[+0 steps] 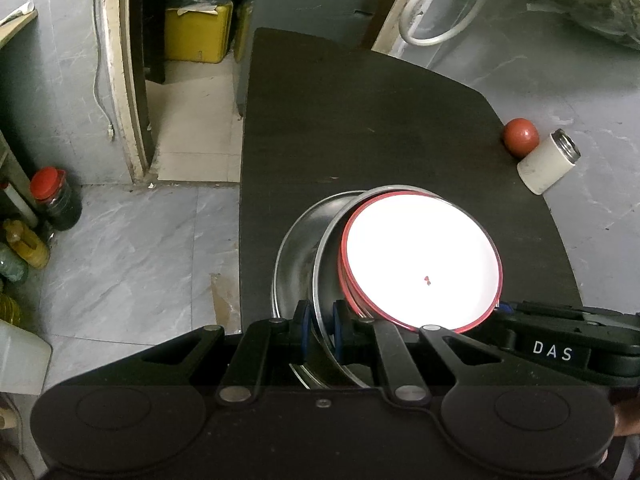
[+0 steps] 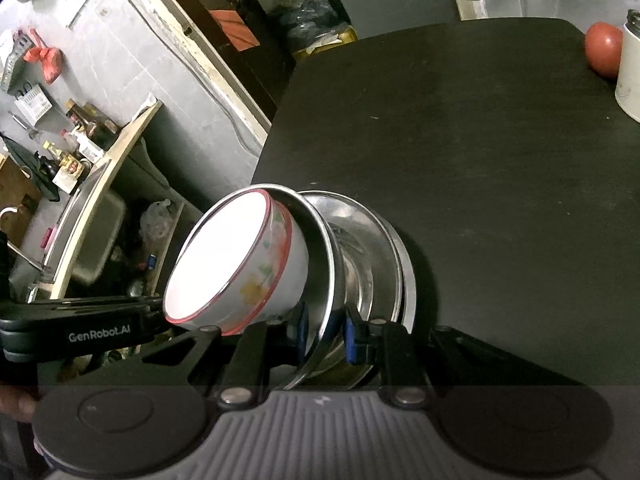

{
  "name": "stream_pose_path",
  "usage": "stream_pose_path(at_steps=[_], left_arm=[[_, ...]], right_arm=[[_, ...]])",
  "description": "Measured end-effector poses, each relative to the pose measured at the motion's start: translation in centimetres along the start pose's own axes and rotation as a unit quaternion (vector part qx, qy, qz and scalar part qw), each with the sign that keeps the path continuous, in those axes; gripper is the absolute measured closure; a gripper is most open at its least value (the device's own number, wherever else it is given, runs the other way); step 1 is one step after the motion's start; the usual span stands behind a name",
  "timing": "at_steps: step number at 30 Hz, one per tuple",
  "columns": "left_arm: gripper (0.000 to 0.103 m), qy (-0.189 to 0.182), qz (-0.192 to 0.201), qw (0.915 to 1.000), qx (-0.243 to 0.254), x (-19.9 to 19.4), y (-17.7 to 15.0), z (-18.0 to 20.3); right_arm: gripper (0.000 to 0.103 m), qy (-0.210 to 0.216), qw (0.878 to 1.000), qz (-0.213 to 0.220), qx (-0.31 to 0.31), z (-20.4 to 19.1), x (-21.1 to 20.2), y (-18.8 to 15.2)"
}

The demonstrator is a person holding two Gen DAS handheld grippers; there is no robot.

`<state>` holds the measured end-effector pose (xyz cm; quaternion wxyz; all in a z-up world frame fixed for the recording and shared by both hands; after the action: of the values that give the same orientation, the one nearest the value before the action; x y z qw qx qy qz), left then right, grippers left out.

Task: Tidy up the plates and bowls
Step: 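Lift the steel bowl with both grippers and carry it over the steel plate stack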

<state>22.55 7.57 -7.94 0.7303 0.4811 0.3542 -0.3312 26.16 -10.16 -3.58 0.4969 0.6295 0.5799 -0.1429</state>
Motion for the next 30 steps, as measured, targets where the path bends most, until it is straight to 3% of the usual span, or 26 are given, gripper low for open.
stream_pose_path(at_steps=[30], left_arm=[[0.092, 0.012, 0.008, 0.9999, -0.008, 0.64, -0.1, -0.07]], right_arm=[[0.083, -0.006, 1.0, 0.0, -0.006, 0.19, 0.89, 0.18]])
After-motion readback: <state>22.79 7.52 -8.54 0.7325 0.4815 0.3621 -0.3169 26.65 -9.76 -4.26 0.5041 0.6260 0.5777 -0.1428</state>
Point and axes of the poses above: each gripper's, at about its wrist camera, not at the fingertips, and x roughly the way its jaws point, z to its right, y to its top, the point moved 4 cm from there along x, roughly the way its jaws point
